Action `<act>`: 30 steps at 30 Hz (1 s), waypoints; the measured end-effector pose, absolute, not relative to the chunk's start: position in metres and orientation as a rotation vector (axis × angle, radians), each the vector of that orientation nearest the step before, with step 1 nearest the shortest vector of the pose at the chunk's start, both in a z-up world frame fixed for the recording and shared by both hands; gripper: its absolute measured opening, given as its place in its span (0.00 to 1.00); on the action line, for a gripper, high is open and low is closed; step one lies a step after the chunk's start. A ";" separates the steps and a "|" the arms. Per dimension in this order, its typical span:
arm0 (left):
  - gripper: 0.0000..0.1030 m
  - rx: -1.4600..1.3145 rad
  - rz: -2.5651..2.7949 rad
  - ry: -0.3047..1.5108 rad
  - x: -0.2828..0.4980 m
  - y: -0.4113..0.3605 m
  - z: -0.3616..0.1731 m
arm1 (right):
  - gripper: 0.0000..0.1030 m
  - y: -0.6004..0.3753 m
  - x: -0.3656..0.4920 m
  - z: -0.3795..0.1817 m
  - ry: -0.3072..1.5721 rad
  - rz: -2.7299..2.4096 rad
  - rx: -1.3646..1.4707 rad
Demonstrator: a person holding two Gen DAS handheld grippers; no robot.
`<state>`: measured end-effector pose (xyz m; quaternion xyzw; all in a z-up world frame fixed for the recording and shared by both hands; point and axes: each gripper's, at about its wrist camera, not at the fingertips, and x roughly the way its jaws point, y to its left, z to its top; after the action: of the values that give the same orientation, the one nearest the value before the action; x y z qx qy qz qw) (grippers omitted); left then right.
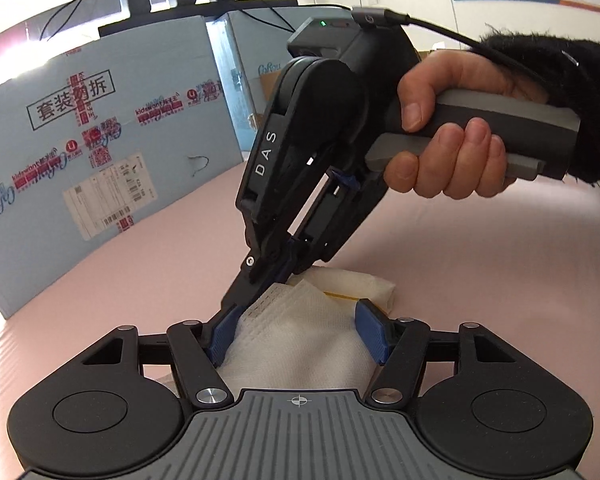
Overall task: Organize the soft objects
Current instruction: 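Pick up the yellow rubber band with the right gripper, then stretch the rubber band around the bag bundle with the right gripper while the left gripper holds it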
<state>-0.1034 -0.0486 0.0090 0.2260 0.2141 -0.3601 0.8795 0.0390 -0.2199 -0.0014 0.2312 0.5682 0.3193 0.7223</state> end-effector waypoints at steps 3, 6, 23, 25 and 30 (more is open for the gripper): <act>0.66 0.449 -0.749 0.463 -0.099 -0.047 0.010 | 0.06 -0.217 0.038 0.011 1.271 0.746 0.433; 0.71 0.472 -0.721 0.454 -0.102 -0.050 0.014 | 0.06 -0.219 0.036 0.022 1.258 0.828 0.436; 0.77 0.454 -0.484 0.476 -0.094 -0.023 0.018 | 0.23 -0.259 -0.001 0.028 1.142 0.688 0.277; 0.78 0.454 -0.478 0.474 -0.094 -0.023 0.019 | 0.16 -0.264 -0.001 0.016 1.156 0.724 0.361; 0.78 0.481 -0.474 0.453 -0.098 -0.022 0.021 | 0.10 -0.282 -0.023 -0.001 1.159 0.803 0.583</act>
<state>-0.0984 -0.0220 0.0207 0.2337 0.2205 -0.2304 0.9185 -0.0233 -0.2822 -0.0012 0.2639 0.5249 0.3638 0.7228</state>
